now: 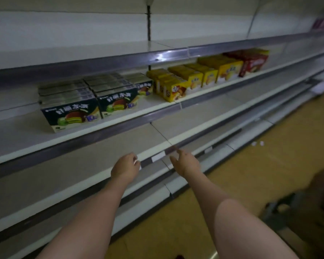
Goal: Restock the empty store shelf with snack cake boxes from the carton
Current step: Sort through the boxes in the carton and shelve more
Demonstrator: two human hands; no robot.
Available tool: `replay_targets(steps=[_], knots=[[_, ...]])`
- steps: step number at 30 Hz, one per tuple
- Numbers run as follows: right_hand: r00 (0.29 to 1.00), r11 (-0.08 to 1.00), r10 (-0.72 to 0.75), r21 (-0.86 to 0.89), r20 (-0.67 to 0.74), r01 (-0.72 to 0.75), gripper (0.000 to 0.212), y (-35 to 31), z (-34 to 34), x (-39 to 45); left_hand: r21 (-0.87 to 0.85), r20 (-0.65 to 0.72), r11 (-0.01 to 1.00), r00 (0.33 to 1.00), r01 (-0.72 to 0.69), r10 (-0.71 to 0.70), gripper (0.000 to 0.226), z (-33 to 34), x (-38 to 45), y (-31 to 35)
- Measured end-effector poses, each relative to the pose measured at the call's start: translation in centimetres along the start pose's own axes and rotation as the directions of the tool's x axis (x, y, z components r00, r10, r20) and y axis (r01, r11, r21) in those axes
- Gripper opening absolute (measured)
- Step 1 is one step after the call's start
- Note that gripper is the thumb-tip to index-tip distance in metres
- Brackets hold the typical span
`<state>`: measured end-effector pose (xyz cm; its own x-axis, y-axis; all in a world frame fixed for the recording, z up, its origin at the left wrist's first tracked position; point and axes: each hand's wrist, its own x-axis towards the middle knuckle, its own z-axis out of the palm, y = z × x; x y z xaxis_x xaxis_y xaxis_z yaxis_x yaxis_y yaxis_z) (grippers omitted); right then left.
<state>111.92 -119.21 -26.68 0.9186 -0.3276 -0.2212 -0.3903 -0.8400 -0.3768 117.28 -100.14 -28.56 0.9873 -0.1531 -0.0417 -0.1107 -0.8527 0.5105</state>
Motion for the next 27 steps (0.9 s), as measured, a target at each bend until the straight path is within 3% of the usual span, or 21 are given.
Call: replay_targets(steps=[4, 8, 17, 27], knots=[[0.986, 0.985, 0.164, 0.059, -0.034, -0.162, 0.055, 6.2, 0.1, -2.9, -0.024, 0.159, 0.999, 0.987, -0.028, 0.032, 0.022, 5.0, -1.4, 3.3], [0.940, 0.937, 0.338, 0.114, -0.043, -0.332, 0.052, 13.2, -0.9, -6.2, -0.024, 0.292, 0.987, 0.943, -0.157, 0.157, 0.016, 9.6, -3.3, 8.4], [0.772, 0.771, 0.628, 0.207, -0.097, -0.602, 0.051, 27.4, -4.4, -13.5, -0.038, 0.416, 0.928, 0.839, -0.370, 0.352, 0.018, 18.6, -7.9, 21.5], [0.659, 0.665, 0.736, 0.349, -0.155, -0.660, 0.045, 44.8, -11.3, -19.7, -0.105, 0.508, 0.856, 0.713, -0.506, 0.483, 0.028, 28.9, -14.5, 38.8]])
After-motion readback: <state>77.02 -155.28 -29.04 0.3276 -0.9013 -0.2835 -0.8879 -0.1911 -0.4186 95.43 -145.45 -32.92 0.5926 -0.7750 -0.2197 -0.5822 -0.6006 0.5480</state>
